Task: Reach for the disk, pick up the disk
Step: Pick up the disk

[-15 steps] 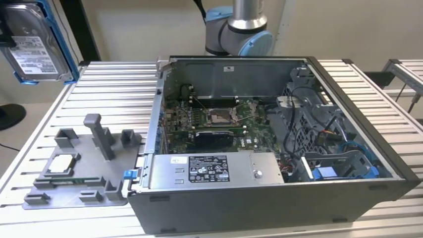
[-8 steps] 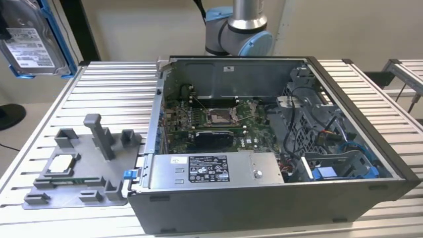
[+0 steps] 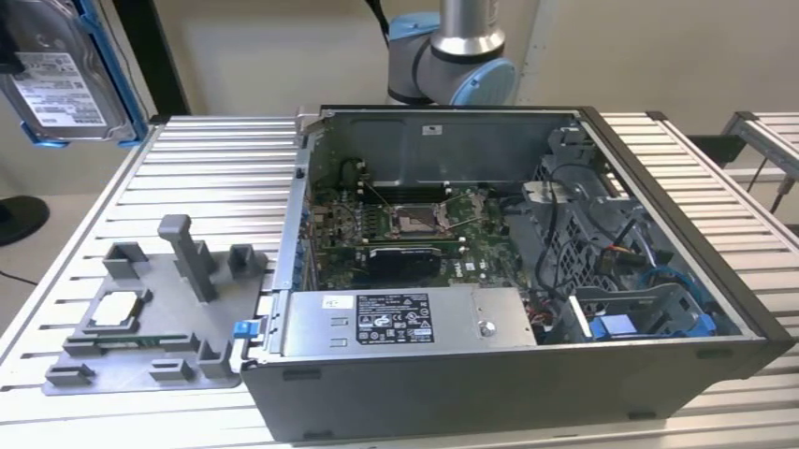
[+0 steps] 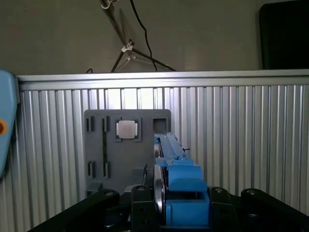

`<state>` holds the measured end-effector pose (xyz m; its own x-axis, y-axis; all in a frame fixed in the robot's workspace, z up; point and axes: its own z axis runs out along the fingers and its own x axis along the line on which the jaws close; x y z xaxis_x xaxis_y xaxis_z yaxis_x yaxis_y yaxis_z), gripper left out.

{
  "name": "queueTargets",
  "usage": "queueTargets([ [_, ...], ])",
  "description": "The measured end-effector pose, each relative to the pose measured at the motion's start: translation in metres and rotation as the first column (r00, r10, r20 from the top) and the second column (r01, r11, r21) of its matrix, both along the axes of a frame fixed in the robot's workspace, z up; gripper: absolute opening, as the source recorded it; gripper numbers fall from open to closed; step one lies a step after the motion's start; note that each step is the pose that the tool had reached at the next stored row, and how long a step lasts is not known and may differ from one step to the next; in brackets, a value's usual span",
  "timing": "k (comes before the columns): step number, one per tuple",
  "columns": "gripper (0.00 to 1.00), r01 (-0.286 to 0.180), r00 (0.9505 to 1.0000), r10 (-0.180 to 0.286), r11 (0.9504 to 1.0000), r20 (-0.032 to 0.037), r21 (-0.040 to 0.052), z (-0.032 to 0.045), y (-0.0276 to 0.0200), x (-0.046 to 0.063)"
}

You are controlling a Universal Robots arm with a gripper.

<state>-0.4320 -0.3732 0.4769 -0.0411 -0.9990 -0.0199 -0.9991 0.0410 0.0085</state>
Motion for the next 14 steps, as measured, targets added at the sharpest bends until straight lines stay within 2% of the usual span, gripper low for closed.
queueTargets([
  [14, 0.0, 0.0, 1.0, 0.0, 1.0, 0.0001, 0.0001, 0.0, 0.0, 0.033],
])
